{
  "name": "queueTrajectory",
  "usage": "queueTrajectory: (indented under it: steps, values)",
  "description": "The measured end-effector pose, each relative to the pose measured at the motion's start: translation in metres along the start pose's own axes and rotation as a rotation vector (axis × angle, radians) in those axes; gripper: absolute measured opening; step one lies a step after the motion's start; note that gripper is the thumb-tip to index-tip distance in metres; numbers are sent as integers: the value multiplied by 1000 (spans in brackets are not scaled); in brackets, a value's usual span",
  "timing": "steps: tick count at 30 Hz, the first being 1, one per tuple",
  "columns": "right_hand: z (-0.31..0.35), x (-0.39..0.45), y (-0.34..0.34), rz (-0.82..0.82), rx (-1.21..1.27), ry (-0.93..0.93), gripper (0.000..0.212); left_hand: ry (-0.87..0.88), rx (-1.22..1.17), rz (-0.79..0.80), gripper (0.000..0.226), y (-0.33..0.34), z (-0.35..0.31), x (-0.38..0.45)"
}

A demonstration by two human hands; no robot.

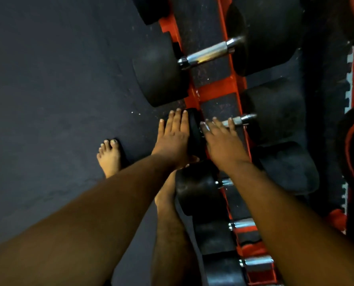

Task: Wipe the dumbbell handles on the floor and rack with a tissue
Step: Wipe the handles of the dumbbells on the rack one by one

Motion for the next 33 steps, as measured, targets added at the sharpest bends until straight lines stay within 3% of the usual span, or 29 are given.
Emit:
queueTrajectory:
  steps: [5,8,15,20,28,33]
  values:
    - [-7,-14,9,-101,-73,-112,50,-27,-15,-26,153,4,-1,5]
    - [-12,10,4,-108,-22,-83,40,-9,-11,-16,153,5,1,5]
    - [-8,-18,14,-111,-88,-118,54,-1,-27,6,152,0,3,6]
    - [-17,22,6,-121,-4,-85,29,7,-23,-19,152,3,5,8]
    - [-12,-13,25,-122,-76,-91,56,6,-26,-29,151,2,3,7]
    - [-22,21,7,-99,-54,-56,47,9,-26,-31,151,1,4,5]
Point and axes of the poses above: each hand's wrist, its own x-axis towards the middle knuckle, its own y-axis out of the palm, z = x × y, the point moved 2 cm from there along x, towards the middle knuckle, and after that the axes turned 14 degrees about -y, right-handed, at the moved point
